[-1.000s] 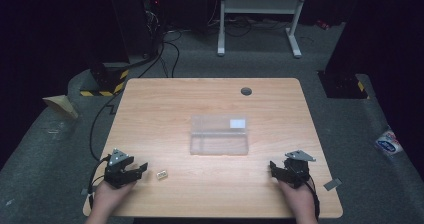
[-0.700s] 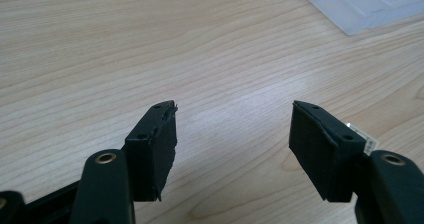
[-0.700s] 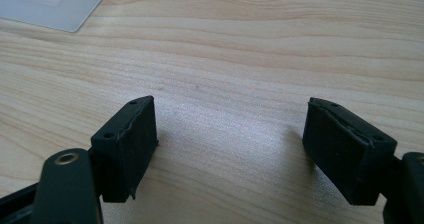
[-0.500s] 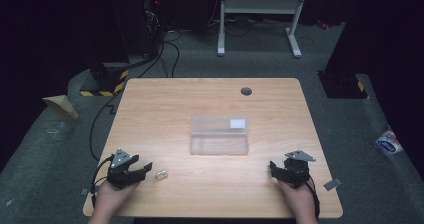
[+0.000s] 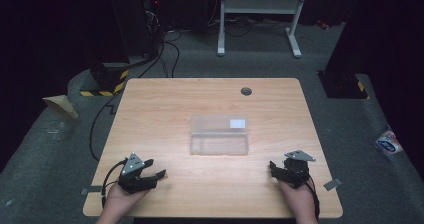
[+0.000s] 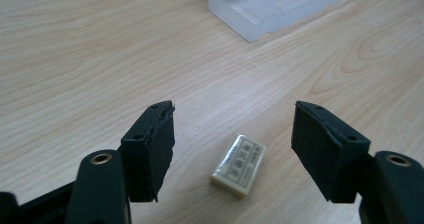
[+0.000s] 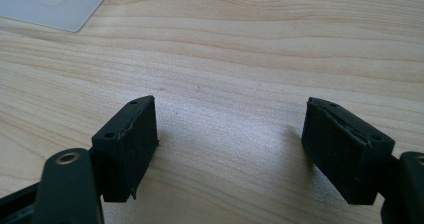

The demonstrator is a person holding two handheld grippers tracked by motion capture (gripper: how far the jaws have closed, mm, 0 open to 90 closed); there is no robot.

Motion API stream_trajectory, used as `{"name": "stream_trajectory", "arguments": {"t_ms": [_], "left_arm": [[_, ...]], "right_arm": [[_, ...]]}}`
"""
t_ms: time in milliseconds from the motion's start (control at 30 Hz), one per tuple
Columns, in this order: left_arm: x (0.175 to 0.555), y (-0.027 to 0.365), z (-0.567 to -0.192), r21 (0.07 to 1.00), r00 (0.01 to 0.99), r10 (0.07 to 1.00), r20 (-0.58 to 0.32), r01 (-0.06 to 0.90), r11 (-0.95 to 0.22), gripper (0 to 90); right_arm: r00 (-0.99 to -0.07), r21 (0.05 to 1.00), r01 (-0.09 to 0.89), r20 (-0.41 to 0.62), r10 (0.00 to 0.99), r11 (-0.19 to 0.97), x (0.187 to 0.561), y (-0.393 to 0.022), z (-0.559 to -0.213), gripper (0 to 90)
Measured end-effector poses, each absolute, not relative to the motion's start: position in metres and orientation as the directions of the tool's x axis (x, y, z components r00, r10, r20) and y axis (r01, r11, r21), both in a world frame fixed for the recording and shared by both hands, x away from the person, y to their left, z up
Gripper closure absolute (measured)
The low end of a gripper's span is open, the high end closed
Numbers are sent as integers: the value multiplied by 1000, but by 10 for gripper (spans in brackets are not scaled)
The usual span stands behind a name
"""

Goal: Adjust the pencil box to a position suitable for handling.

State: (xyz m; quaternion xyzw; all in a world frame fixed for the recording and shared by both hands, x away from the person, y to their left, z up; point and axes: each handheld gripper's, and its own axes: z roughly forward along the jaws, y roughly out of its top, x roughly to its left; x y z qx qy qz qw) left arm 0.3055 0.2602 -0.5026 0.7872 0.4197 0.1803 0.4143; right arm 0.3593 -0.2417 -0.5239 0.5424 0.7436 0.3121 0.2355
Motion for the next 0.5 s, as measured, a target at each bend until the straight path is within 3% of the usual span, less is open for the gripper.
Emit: {"name": "stream_trajectory", "arguments": {"t_ms": [367, 433, 500], "left_arm": [[310, 261, -514, 767, 585, 808, -68, 549, -332, 366], [310, 262, -516, 756, 594, 801, -80, 559, -339, 447], [310, 262, -517, 754, 591, 803, -79, 562, -340, 466]], "right_arm": [[-303, 720, 659, -12, 953, 218, 359, -242, -524, 223], [-303, 720, 659, -11, 953, 218, 359, -242, -524, 223], [-304, 720, 659, -11, 953, 219, 359, -242, -524, 224]]}}
